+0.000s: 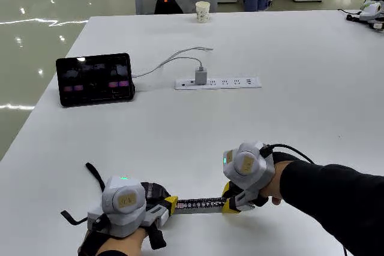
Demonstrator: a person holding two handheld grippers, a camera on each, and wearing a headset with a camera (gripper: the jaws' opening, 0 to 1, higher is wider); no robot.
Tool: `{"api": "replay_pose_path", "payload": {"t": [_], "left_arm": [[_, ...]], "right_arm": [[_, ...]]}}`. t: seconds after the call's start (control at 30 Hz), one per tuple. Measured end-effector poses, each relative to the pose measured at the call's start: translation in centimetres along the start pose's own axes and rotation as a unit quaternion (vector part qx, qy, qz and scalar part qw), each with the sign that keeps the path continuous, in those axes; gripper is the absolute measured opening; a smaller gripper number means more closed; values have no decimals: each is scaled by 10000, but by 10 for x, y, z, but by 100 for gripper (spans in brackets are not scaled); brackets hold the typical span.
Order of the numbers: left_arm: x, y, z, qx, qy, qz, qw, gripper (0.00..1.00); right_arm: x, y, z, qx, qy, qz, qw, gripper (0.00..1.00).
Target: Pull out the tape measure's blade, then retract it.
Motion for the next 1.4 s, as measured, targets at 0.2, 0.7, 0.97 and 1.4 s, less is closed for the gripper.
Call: {"api": "replay_pose_path", "payload": {"t": [0.2, 0.7, 0.97, 1.4], "left_arm": [[0, 0, 0, -5, -2, -2, 10000, 62], [0, 1, 0, -2, -4, -7, 10000, 62], [0, 1, 0, -6, -4, -12, 10000, 62], [0, 0, 0, -7, -25, -14, 10000, 62]], "right_arm": [[-2, 1, 0, 24, 2, 34, 10000, 11], [-7, 5, 1, 19, 19, 91, 10000, 11], [-10, 7, 0, 19, 19, 121, 9999, 11], [-15, 9, 0, 31, 4, 146, 9999, 11]]}}
Point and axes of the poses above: the centre of the closed fingertips' face, and the gripper's own axes: y roughly forward along the fingers, z roughly to its right, x roughly out of its underside, the point moved 1 cm from there along -y, roughly backward along the fingers, and after that the axes turned 1 degree about z, right-handed, at the moved point
